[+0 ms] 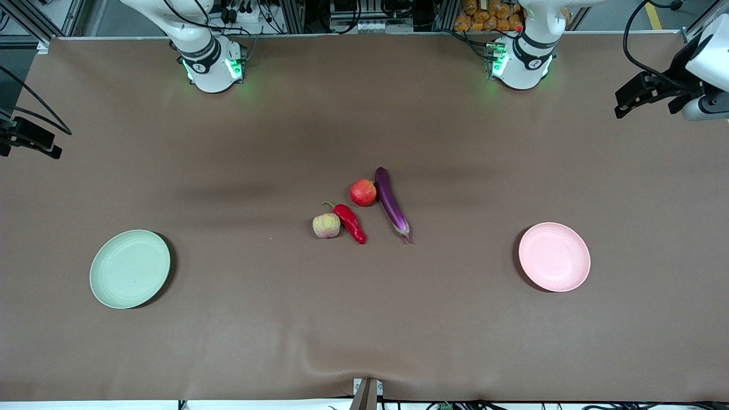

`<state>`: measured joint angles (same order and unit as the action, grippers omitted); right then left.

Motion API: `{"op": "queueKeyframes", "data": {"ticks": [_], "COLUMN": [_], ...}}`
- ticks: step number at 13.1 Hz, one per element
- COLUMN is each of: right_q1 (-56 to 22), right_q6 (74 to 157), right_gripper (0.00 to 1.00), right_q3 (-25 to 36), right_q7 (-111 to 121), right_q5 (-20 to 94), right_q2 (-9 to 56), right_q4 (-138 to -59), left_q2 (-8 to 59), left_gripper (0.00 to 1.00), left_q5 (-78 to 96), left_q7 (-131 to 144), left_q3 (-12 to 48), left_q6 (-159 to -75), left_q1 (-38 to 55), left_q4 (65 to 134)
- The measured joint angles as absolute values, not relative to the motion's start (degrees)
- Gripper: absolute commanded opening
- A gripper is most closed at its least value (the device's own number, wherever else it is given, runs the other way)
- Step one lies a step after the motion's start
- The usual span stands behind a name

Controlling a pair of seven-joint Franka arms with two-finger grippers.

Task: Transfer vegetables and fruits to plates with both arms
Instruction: 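Move the left gripper out toward the purple eggplant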

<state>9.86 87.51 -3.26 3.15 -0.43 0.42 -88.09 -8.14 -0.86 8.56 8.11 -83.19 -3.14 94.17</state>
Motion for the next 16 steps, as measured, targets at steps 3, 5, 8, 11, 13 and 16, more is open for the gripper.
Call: {"op": "queueKeyframes", "data": {"ticks": [3,5,8,11,13,16], "right_q1": [9.9,9.9,9.9,9.87,9.86,9.91], "right_q6": [87.51,87.51,87.52,87.54,87.54,87.54], "right_gripper": [1.0,1.0,1.0,1.0,1.0,1.0], "right_q3": [-3.11,-3.07,-3.07,-3.2,-3.24,-3.08], "right_q7": [3.15,3.15,3.15,3.15,3.15,3.15], "right_q5": [-0.43,-0.43,-0.43,-0.43,-0.43,-0.43], "right_q2": [0.42,0.42,0.42,0.42,0.42,0.43], "right_q4": [-88.09,-88.09,-88.1,-88.1,-88.1,-88.12], "left_q2": [-8.12,-7.89,-6.89,-5.88,-4.71,-0.61], "left_gripper": [1.0,1.0,1.0,1.0,1.0,1.0], "left_q5": [-0.86,-0.86,-0.59,-0.06,2.52,4.46], "left_q7": [8.56,8.56,8.55,8.81,11.28,20.34], "left_q3": [8.06,8.07,8.38,9.34,9.93,14.11], "left_q6": [-82.61,-82.14,-81.89,-81.88,-81.74,-83.22], "left_q1": [-3.25,-3.21,-2.78,-2.23,-2.08,-1.8], "left_q4": [93.18,92.19,91.38,91.18,91.21,91.22]}}
